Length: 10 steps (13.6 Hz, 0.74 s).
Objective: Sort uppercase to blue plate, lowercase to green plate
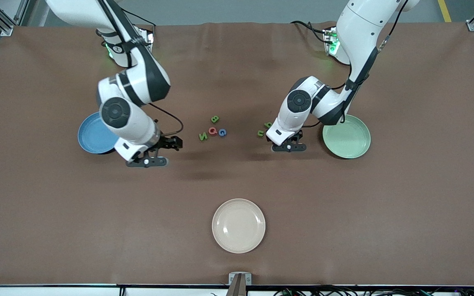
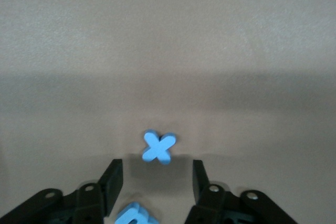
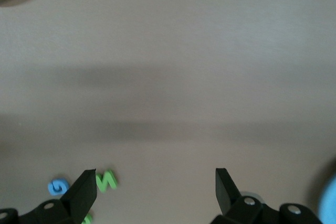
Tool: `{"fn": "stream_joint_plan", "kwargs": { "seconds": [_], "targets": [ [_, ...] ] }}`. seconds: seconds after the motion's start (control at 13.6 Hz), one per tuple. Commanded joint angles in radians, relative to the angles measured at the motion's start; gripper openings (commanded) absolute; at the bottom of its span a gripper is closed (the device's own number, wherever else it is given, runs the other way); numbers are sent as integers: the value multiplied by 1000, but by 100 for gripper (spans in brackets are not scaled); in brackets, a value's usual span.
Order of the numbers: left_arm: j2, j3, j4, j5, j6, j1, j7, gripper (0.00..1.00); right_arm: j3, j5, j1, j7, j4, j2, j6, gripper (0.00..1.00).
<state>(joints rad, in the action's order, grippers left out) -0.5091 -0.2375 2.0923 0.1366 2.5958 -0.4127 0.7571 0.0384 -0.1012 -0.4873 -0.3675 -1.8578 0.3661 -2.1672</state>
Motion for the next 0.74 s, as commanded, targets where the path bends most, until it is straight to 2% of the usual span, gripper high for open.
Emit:
{"fn": "stream_joint_plan", "kwargs": {
  "seconds": [0.0,0.37,0.59,0.66],
  "targets": [
    [-11,3,2,24,36,0,30,59,11,-3,-54,-54,12,72,-81,100],
    [-16,4,2,31,38,6,30,49,12,-5,-146,-56,5,142,-125,100],
    [-19,6,2,31,49,6,31,45,11,-3,-154,-54,-72,142,-199,92],
    [-22,6,2,31,52,6,31,43,11,-3,-163,-54,-108,142,-244,87]
  ]
}}
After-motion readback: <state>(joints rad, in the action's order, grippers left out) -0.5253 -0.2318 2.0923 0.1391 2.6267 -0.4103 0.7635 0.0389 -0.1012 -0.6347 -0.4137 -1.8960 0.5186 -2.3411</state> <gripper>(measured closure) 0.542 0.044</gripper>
